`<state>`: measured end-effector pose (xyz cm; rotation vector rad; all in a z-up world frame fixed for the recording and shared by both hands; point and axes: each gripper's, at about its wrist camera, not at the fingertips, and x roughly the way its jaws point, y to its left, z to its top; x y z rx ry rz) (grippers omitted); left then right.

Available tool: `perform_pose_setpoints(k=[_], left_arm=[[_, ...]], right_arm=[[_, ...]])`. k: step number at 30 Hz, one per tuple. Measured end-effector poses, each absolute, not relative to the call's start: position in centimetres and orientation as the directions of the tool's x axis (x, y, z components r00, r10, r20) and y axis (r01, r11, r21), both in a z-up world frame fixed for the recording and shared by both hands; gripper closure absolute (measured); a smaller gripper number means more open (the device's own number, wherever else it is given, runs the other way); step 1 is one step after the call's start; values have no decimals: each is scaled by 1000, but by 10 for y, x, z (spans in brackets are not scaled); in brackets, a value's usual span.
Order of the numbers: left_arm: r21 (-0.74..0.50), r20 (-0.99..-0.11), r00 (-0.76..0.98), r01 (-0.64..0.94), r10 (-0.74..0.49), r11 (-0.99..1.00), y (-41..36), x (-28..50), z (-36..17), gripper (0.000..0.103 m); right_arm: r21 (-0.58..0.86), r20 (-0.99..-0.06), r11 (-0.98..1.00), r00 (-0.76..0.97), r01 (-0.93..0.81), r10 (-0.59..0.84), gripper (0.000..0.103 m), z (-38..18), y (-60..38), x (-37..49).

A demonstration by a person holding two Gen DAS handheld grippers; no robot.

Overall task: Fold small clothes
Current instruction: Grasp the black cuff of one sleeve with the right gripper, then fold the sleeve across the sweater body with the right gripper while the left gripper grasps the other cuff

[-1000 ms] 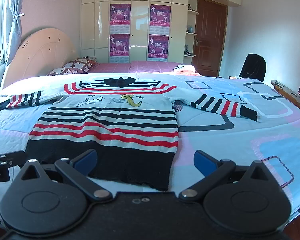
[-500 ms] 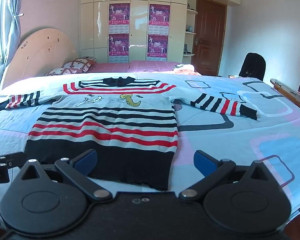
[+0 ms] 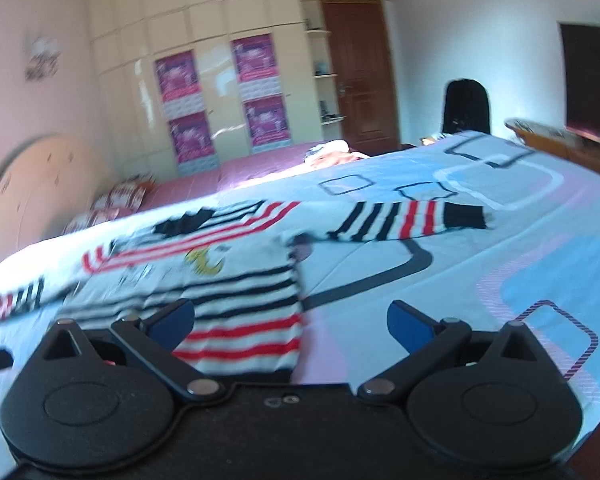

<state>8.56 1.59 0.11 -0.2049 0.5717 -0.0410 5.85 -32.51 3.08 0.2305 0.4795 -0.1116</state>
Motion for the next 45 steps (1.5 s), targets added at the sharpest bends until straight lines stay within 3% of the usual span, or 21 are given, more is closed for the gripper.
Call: perform_pose_setpoints(k=[1, 3, 4, 10, 12, 20, 26, 28, 30, 32, 36, 41, 45], left_arm=[[-213, -538, 837, -18, -102, 977, 14, 97, -1, 0], [-237, -549, 826, -4, -130, 971, 10, 117, -5, 0], [-234, -552, 823, -2, -131, 972, 6, 125, -6, 0], [-199, -574, 813, -21, -100, 980, -23, 177, -20, 0], [-194, -598, 797, -40, -86, 980, -31, 199, -27, 0], [-194, -666, 745, -125, -37, 973, -60, 284, -52, 0], [-196, -689, 725, -171, -11, 966, -76, 318, -61, 0], [-192, -693, 721, -179, -4, 965, -77, 321, -63, 0], [-188, -698, 716, -191, 6, 964, -73, 321, -64, 0], [-187, -701, 713, -210, 20, 960, -65, 321, -64, 0], [-190, -691, 722, -232, 38, 954, -41, 321, -58, 0], [-171, -680, 731, -225, 50, 959, -7, 326, -54, 0], [-153, -679, 729, -253, 84, 955, 25, 334, -54, 0]], right_arm=[[231, -467, 956, 882, 180, -53, 12, 29, -341, 67], [278, -483, 934, 873, 226, -67, 32, 26, -369, 88], [299, -494, 919, 866, 256, -80, 34, 23, -384, 99], [423, -501, 821, 854, 384, -141, 36, -2, -468, 161], [462, -514, 785, 846, 412, -141, 47, -14, -493, 182], [578, -586, 612, 797, 540, -149, 50, -75, -582, 255], [622, -568, 566, 809, 541, -150, 61, -94, -610, 279], [618, -571, 563, 806, 548, -157, 69, -95, -611, 284], [612, -581, 552, 795, 567, -172, 95, -96, -614, 290], [605, -586, 549, 789, 577, -184, 95, -93, -613, 295], [575, -509, 671, 847, 468, -155, 95, -58, -576, 311], [527, -412, 835, 907, 161, 85, 96, -9, -471, 352], [470, -428, 882, 867, -28, 255, 96, -1, -370, 381]])
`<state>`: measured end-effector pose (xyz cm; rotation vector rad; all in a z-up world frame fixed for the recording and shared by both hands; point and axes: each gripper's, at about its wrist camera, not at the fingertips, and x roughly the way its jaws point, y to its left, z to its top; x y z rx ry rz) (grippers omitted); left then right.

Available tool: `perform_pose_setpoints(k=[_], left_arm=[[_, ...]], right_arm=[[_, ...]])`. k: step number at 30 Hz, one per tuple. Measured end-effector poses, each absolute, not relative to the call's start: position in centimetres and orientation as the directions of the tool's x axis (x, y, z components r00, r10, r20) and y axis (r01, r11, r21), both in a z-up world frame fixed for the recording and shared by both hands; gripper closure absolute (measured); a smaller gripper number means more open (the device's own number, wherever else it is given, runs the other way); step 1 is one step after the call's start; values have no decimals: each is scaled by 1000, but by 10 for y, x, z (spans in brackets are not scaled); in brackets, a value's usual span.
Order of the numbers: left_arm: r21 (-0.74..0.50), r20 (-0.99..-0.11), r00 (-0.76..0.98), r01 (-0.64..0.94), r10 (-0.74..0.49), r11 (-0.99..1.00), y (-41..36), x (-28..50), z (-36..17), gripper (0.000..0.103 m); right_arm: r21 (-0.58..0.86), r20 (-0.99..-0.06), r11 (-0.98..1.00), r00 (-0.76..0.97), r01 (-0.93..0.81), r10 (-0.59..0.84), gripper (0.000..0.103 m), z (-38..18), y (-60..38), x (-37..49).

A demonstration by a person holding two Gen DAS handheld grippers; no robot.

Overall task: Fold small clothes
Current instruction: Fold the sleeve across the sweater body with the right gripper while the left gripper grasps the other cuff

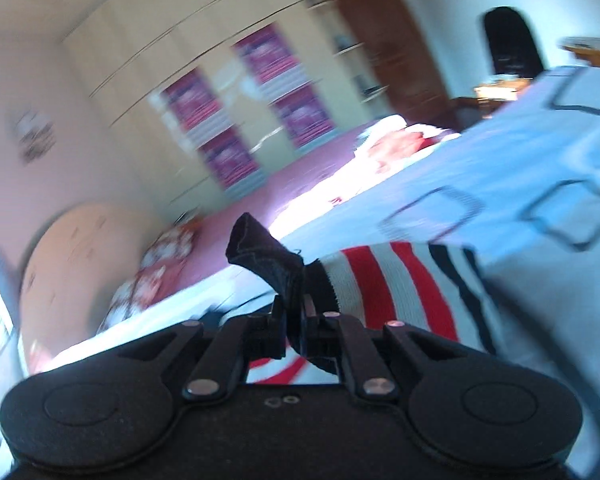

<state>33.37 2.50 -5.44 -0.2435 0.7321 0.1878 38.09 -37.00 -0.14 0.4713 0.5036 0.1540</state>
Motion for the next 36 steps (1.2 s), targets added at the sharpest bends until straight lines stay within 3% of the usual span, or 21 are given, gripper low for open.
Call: perform_pose_setpoints(k=[11, 15, 16, 18, 22, 24, 25, 32, 33, 34, 35, 36], left_arm=[[-175, -685, 723, -286, 92, 942, 98, 351, -63, 0], [-182, -696, 714, -272, 71, 945, 97, 360, -68, 0], [-201, -697, 715, -258, 47, 945, 95, 362, -69, 0], [-259, -682, 731, -198, -34, 945, 88, 370, -70, 0], [-379, -627, 753, -69, -201, 923, 54, 391, -70, 1], [-464, -604, 736, -15, -304, 886, 35, 407, -74, 17], [-500, -606, 717, -5, -345, 866, 25, 416, -79, 31], [-590, -609, 657, -1, -445, 807, -28, 467, -111, 35], [-579, -609, 662, 4, -437, 815, -34, 473, -113, 44], [-569, -620, 653, 8, -435, 822, -39, 480, -115, 90], [-567, -631, 641, 4, -438, 823, -41, 486, -117, 98], [-561, -620, 656, 12, -430, 828, -41, 487, -115, 98]], right_arm=[[433, -528, 889, 758, -148, 383, 95, -45, -201, 423], [369, -619, 916, 693, -159, 370, 75, -71, -180, 424], [354, -604, 919, 709, -172, 365, 70, -67, -180, 418], [335, -557, 925, 753, -181, 349, 52, -51, -188, 400], [360, -456, 921, 832, -152, 315, 50, -25, -233, 363], [353, -452, 930, 852, -104, 266, 50, -16, -258, 350], [354, -452, 932, 857, -82, 247, 50, -14, -270, 346], [357, -473, 933, 871, 55, 130, 50, -18, -326, 326], [358, -479, 931, 870, 72, 117, 50, -19, -331, 323], [362, -485, 928, 869, 92, 103, 50, -22, -337, 324], [364, -487, 925, 868, 105, 93, 50, -23, -340, 323], [367, -487, 923, 869, 113, 87, 50, -25, -344, 322]])
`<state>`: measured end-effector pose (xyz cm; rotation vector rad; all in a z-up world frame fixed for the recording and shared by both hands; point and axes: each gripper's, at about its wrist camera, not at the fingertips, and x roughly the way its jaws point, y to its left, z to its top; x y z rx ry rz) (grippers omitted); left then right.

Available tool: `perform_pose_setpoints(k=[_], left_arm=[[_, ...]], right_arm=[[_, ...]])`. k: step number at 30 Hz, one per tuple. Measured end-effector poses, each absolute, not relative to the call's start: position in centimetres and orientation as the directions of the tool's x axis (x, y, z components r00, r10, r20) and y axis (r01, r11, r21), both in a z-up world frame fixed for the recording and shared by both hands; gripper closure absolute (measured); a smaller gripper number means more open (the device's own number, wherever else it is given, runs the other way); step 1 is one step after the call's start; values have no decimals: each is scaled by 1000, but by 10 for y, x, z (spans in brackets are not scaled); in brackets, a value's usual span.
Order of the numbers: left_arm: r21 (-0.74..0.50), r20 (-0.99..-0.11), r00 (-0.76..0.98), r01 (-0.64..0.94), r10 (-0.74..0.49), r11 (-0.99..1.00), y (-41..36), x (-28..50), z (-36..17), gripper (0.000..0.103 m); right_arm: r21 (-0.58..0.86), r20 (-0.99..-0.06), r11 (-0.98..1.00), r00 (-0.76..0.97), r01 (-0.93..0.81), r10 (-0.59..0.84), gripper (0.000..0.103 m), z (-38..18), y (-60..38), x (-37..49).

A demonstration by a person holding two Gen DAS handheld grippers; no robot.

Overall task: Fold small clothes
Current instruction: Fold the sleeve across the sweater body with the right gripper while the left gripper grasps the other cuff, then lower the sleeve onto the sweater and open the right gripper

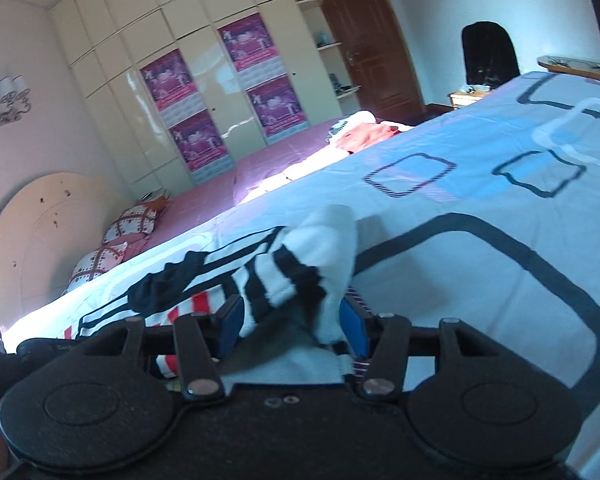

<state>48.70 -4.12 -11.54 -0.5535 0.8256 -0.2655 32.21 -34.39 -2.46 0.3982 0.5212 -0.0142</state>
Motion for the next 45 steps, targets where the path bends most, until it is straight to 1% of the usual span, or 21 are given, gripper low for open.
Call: perform_pose_setpoints(k=[5, 9, 11, 13, 14, 15, 16, 17, 20, 22, 25, 28, 30, 32, 34, 35, 36, 38, 40, 43, 45], left_arm=[[-472, -524, 754, 129, -396, 872, -31, 480, -70, 98], [-426, -486, 796, 145, -361, 893, 0, 473, -50, 98], [-401, -508, 793, 126, -335, 907, 13, 472, -54, 98], [-391, -557, 768, 92, -315, 916, 26, 472, -71, 98], [-394, -579, 753, 75, -311, 916, 32, 471, -81, 98], [-398, -593, 742, 66, -311, 915, 35, 471, -88, 98], [-398, -598, 739, 63, -311, 915, 37, 469, -94, 98], [-401, -597, 739, 63, -313, 914, 37, 468, -97, 98], [-408, -586, 749, 57, -310, 911, 38, 462, -103, 98], [-398, -599, 748, 33, -287, 917, 38, 460, -107, 98], [-401, -607, 743, 21, -283, 916, 38, 456, -116, 98], [-405, -600, 750, 14, -277, 914, 38, 454, -119, 98], [-404, -594, 758, 9, -269, 915, 37, 453, -121, 98], [-407, -591, 762, 1, -264, 914, 37, 451, -122, 98], [-402, -592, 765, -6, -255, 916, 38, 449, -118, 98], [-389, -594, 772, -27, -228, 921, 39, 446, -114, 97], [-359, -587, 790, -58, -177, 931, 42, 440, -106, 97], [-309, -540, 837, -99, -88, 946, 46, 431, -88, 93], [-307, -511, 852, -52, -119, 950, 42, 439, -75, 93], [-268, -542, 815, 66, -206, 961, 17, 465, -76, 93], [-229, -570, 793, 99, -216, 968, 0, 479, -87, 86]], right_arm=[[390, -479, 910, 875, 143, 68, 51, -29, -354, 325], [420, -477, 895, 876, 154, 73, 51, -33, -352, 335], [420, -482, 896, 872, 144, 86, 51, -36, -347, 342], [400, -504, 907, 859, 136, 94, 55, -42, -342, 351], [393, -517, 909, 851, 138, 95, 65, -45, -339, 357], [396, -527, 909, 843, 133, 107, 81, -48, -338, 363], [396, -535, 910, 836, 118, 124, 85, -50, -336, 368], [378, -541, 920, 831, 107, 126, 86, -50, -332, 373], [274, -582, 954, 810, 118, 67, 83, -58, -325, 386], [246, -645, 961, 761, 125, 66, 84, -73, -326, 396], [197, -653, 977, 754, 87, 64, 82, -73, -324, 402], [194, -644, 980, 760, 51, 88, 80, -69, -328, 408], [188, -674, 981, 732, 44, 96, 79, -78, -332, 422], [248, -665, 968, 734, 44, 137, 79, -83, -342, 427], [257, -663, 966, 733, 34, 150, 76, -78, -345, 426], [264, -641, 964, 752, 30, 153, 74, -74, -348, 422], [275, -616, 961, 771, 19, 161, 78, -69, -351, 420], [276, -580, 961, 797, -3, 169, 81, -59, -357, 422], [256, -559, 967, 813, -19, 164, 82, -53, -360, 435], [229, -539, 971, 822, -70, 187, 80, -51, -357, 465], [202, -541, 973, 815, -113, 207, 82, -56, -351, 486]])
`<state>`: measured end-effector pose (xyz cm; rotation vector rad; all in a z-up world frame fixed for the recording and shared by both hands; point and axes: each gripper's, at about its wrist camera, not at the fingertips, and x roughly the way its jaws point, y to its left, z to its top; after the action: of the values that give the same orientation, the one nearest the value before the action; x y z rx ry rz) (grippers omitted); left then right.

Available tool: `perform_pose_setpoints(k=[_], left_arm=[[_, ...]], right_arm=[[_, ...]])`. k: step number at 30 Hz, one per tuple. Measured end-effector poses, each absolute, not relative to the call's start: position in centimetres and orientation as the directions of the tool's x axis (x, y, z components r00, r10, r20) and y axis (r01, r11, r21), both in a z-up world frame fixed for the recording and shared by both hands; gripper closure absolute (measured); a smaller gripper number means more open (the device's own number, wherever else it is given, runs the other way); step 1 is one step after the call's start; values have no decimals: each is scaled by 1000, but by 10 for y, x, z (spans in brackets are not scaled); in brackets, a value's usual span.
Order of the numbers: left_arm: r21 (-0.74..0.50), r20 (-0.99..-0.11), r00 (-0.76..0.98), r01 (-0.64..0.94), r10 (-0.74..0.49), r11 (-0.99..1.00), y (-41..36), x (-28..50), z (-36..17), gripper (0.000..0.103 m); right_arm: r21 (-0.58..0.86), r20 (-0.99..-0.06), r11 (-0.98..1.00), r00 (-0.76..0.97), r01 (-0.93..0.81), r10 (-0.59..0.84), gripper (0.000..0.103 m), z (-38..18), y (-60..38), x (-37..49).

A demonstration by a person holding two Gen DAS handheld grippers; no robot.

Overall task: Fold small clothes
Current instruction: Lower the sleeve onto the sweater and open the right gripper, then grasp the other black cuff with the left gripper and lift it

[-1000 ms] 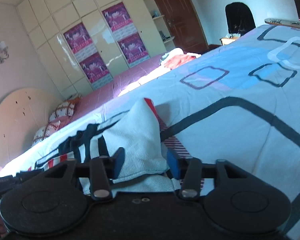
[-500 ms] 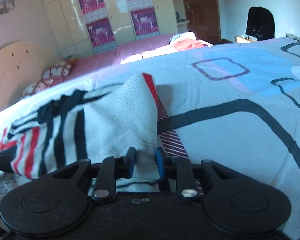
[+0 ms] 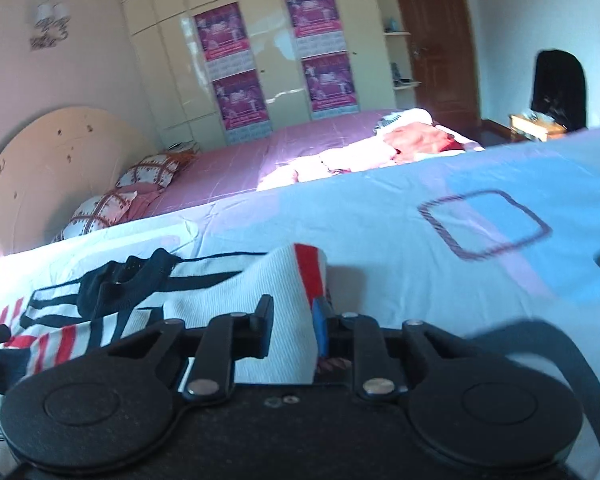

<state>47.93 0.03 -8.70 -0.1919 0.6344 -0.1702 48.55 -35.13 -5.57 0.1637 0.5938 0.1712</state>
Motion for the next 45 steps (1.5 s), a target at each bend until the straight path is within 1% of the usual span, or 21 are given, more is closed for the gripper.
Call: perform_pose_setpoints(k=[2, 4, 7, 8, 9, 14, 16, 18, 20, 24, 27, 28, 31, 33, 34, 36, 37, 39, 42, 43, 45], left_arm=[[-187, -603, 777, 83, -181, 979, -8, 485, -98, 64], [-157, -611, 776, 77, -158, 985, -8, 484, -107, 64], [-142, -604, 783, 76, -147, 987, -9, 477, -107, 64], [-138, -607, 782, 75, -144, 988, -9, 477, -106, 64], [-137, -608, 781, 72, -141, 988, -9, 478, -106, 64], [-146, -604, 785, 61, -138, 987, -10, 479, -108, 64], [-142, -609, 782, 62, -137, 988, -10, 480, -106, 64], [-149, -612, 781, 44, -127, 988, -9, 476, -100, 64], [-160, -593, 797, 23, -115, 987, -5, 467, -94, 64], [-101, -626, 775, 31, -88, 994, -7, 456, -102, 64], [-22, -623, 780, 54, -56, 998, -15, 456, -104, 64], [-18, -627, 777, 53, -53, 998, -16, 456, -103, 64], [-18, -632, 773, 50, -51, 999, -12, 454, -101, 64], [-10, -632, 774, 57, -50, 998, -12, 451, -101, 64], [-5, -629, 776, 60, -50, 998, -12, 449, -101, 64], [24, -627, 778, 67, -38, 997, -16, 447, -100, 62], [30, -631, 775, 62, -29, 998, -16, 445, -98, 60], [-1, -642, 766, 39, -31, 999, -10, 436, -89, 59], [-93, -588, 808, -39, -23, 995, 23, 399, -77, 53], [-132, -569, 822, -89, -2, 987, 43, 384, -76, 49], [-226, -551, 833, -209, 52, 951, 90, 355, -81, 49]], right_arm=[[196, -562, 967, 790, -160, 245, 84, -63, -347, 504], [126, -617, 980, 761, -153, 198, 92, -76, -343, 519], [118, -619, 986, 768, -118, 166, 100, -77, -352, 526], [108, -616, 988, 774, -106, 150, 99, -74, -353, 527], [120, -606, 988, 781, -99, 152, 93, -72, -354, 528], [138, -631, 988, 763, -68, 141, 84, -82, -366, 547], [134, -647, 989, 751, -60, 133, 83, -76, -367, 546], [142, -629, 988, 765, -60, 137, 89, -66, -368, 534], [175, -609, 982, 776, -69, 163, 90, -56, -373, 515], [208, -584, 968, 777, -138, 236, 86, -48, -370, 470], [133, -667, 976, 713, -171, 216, 85, -71, -355, 455], [124, -638, 978, 742, -167, 207, 84, -73, -354, 447], [119, -639, 985, 750, -123, 170, 86, -60, -355, 434], [140, -591, 980, 782, -145, 200, 86, -49, -354, 416], [137, -591, 975, 776, -172, 220, 87, -49, -350, 410], [54, -676, 977, 713, -208, 189, 82, -69, -335, 410], [16, -666, 977, 727, -211, 168, 82, -69, -331, 406], [-13, -673, 982, 728, -190, 132, 82, -58, -322, 404], [48, -602, 984, 781, -173, 167, 78, -38, -326, 385], [62, -603, 985, 780, -164, 168, 78, -35, -326, 380], [76, -618, 986, 769, -148, 163, 78, -35, -326, 373]])
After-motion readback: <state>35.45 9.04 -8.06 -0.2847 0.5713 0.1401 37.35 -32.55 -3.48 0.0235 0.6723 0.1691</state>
